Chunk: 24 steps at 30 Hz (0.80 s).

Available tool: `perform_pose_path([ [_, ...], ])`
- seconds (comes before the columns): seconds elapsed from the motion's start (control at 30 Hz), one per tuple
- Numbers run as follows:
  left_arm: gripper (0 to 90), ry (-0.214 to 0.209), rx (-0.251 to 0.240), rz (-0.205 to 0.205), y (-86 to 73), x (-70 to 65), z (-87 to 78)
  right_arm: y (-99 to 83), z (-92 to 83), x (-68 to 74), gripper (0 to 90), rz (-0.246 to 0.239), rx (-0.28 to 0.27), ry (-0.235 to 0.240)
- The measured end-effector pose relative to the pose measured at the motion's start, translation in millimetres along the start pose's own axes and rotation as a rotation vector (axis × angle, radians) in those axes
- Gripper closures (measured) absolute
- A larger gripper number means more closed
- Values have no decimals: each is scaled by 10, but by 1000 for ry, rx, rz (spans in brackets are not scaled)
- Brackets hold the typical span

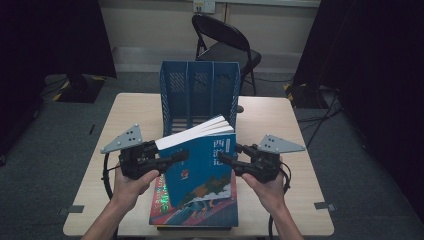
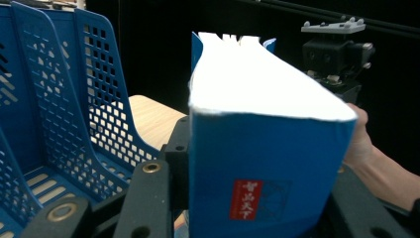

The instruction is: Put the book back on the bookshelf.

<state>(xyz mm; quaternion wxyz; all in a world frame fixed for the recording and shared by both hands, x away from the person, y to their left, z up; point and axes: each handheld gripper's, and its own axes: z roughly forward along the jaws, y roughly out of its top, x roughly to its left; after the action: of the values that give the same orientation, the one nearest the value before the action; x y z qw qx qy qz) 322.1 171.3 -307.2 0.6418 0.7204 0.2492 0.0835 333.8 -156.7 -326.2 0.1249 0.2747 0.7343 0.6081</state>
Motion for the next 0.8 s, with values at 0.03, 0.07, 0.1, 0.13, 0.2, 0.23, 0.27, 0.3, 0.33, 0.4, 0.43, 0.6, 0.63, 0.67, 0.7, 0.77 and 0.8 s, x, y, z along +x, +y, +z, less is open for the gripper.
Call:
perform_pose_path([
  [0.03, 592, 0, 0, 0, 0, 0, 0, 0, 0, 0, 494, 0, 0, 0],
  [0.07, 592, 0, 4, 2, 4, -8, 0, -52, 4, -73, 462, 16, 28, 13],
  [0.1, 591, -2, 1, 0, 3, -22, 1, -75, 17, -94, 454, 21, 36, 23],
  [0.13, 590, -2, 1, 0, 3, -22, 1, -115, 44, -118, 436, 25, 49, 27],
  [0.2, 589, -1, 12, 14, 10, -46, -4, -161, 89, -152, 406, 35, 65, 48],
  [0.23, 588, 2, 16, 22, 10, -73, -12, -182, 110, -160, 399, 40, 68, 63],
  [0.27, 588, 2, 16, 22, 10, -73, -12, -182, 110, -160, 399, 40, 68, 63],
  [0.3, 587, -3, 18, 25, 8, -92, -19, -208, 140, -152, 381, 43, 80, 88],
  [0.33, 587, 0, 25, 33, 9, -103, -25, -214, 150, -141, 361, 42, 82, 87],
  [0.4, 587, 6, 23, 42, 4, -119, -25, -218, 163, -128, 354, 39, 85, 84],
  [0.43, 591, 12, 18, 50, -2, -127, -24, -213, 162, -115, 361, 32, 89, 76],
  [0.6, 587, 16, -1, 43, -32, -125, -15, -194, 126, -90, 404, 2, 111, 57],
  [0.63, 587, 26, -6, 43, -36, -125, -13, -194, 124, -92, 408, 3, 111, 56],
  [0.67, 592, 26, -6, 43, -36, -125, -13, -195, 123, -94, 412, 3, 111, 54],
  [0.7, 594, 64, -27, 50, -58, -145, 8, -198, 127, -94, 416, 2, 109, 52],
  [0.77, 593, 65, -27, 36, -56, -119, 18, -201, 133, -96, 415, 1, 111, 46],
  [0.8, 593, 71, -26, 28, -55, -116, 19, -204, 134, -100, 417, 3, 110, 47],
])
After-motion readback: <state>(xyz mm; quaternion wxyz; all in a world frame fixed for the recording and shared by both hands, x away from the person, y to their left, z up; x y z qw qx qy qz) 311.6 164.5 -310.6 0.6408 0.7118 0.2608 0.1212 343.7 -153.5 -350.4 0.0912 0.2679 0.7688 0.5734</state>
